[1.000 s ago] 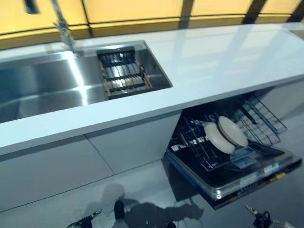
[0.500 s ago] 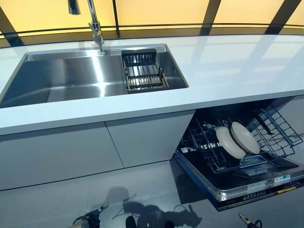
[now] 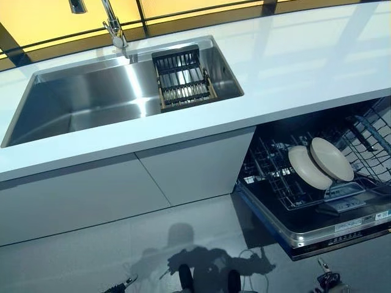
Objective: Take plates into dishwasher
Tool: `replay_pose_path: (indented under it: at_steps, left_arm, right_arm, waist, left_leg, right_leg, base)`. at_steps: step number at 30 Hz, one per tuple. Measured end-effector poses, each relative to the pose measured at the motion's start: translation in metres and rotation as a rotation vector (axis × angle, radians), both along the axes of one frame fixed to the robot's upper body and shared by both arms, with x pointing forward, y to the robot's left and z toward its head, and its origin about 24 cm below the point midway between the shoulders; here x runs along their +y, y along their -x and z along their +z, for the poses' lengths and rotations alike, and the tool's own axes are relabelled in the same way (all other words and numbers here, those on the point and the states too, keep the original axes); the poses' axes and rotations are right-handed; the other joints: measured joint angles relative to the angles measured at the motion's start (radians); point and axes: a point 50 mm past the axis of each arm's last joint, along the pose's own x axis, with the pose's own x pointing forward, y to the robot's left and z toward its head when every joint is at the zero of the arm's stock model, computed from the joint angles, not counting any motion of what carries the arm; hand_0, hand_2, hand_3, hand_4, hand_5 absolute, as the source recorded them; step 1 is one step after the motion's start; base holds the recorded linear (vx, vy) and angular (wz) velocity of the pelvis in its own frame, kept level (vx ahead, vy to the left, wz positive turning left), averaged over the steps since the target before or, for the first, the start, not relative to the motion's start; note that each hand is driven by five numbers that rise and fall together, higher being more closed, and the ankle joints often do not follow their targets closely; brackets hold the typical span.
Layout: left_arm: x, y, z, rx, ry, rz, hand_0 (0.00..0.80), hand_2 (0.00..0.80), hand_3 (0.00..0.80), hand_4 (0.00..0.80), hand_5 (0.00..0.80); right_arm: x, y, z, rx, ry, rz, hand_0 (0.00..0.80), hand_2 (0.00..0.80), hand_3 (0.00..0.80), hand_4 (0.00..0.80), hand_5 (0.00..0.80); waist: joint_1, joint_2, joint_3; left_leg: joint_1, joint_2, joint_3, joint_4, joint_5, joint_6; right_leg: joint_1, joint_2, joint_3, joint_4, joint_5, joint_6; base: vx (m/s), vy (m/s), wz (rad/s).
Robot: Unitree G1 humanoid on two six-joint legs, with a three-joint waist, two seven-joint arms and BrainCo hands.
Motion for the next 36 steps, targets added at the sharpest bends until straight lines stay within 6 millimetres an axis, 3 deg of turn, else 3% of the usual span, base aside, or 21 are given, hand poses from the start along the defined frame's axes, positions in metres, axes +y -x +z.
replay_pose_path:
  at_steps: [6,12,20,23,30,36]
  left_arm:
    - [-0.018,0.0,-0.005,-0.025,0.052,-0.002,0.0,0.0,0.0,0.0,0.0]
    - [-0.045,0.015,-0.015,-0.006,0.146,0.003,0.0,0.0,0.0,0.0,0.0]
    - [-0.058,0.019,-0.018,0.011,0.185,-0.016,0.0,0.0,0.0,0.0,0.0]
    - [-0.066,0.024,-0.02,0.039,0.205,-0.032,0.0,0.0,0.0,0.0,0.0]
    - [-0.067,0.037,-0.023,0.085,0.217,-0.021,0.0,0.0,0.0,0.0,0.0]
    - [-0.067,0.032,-0.022,0.071,0.211,-0.032,0.0,0.0,0.0,0.0,0.0]
  right_arm:
    - [-0.004,-0.037,0.021,-0.463,-0.096,-0.278,0.0,0.0,0.0,0.0,0.0]
    - [-0.005,-0.046,0.029,-0.721,-0.146,-0.481,0.0,0.0,0.0,0.0,0.0]
    - [-0.01,-0.047,0.034,-0.758,-0.095,-0.492,0.0,0.0,0.0,0.0,0.0]
    - [-0.016,-0.053,0.043,-0.79,-0.051,-0.471,0.0,0.0,0.0,0.0,0.0]
    - [-0.016,-0.066,0.056,-0.805,0.027,-0.37,0.0,0.0,0.0,0.0,0.0]
    - [-0.008,-0.086,0.067,-0.808,0.04,-0.27,0.0,0.0,0.0,0.0,0.0]
  waist:
    - [0.001,0.096,0.045]
    - [-0.002,0.172,0.061]
    - [-0.003,0.195,0.065]
    - [-0.002,0.224,0.065]
    - [0.024,0.217,0.071]
    - [0.029,0.166,0.066]
  left_leg:
    - [0.001,-0.004,-0.003,0.002,0.003,0.004]
    - [-0.002,-0.008,-0.033,0.012,0.009,-0.003]
    - [0.037,-0.029,-0.087,0.024,0.027,-0.016]
    - [0.037,-0.025,-0.115,0.0,0.016,-0.031]
    - [0.033,-0.032,-0.107,-0.002,0.003,-0.036]
    - [0.025,-0.035,-0.131,0.007,0.03,-0.008]
  right_leg:
    - [0.003,-0.007,-0.002,0.001,0.001,0.003]
    - [0.004,-0.015,-0.009,0.012,-0.002,0.004]
    - [0.058,-0.033,-0.027,0.012,-0.007,0.012]
    - [0.055,-0.025,-0.044,0.011,0.006,0.014]
    - [0.056,-0.043,-0.077,0.026,0.016,0.015]
    - [0.058,-0.039,-0.093,0.027,0.016,0.018]
  base:
    - [-0.018,0.042,0.01]
    - [0.045,0.08,0.01]
    - [0.087,0.085,0.08]
    - [0.029,0.055,0.12]
    - [-0.006,0.0,0.03]
    - [-0.024,-0.048,0.07]
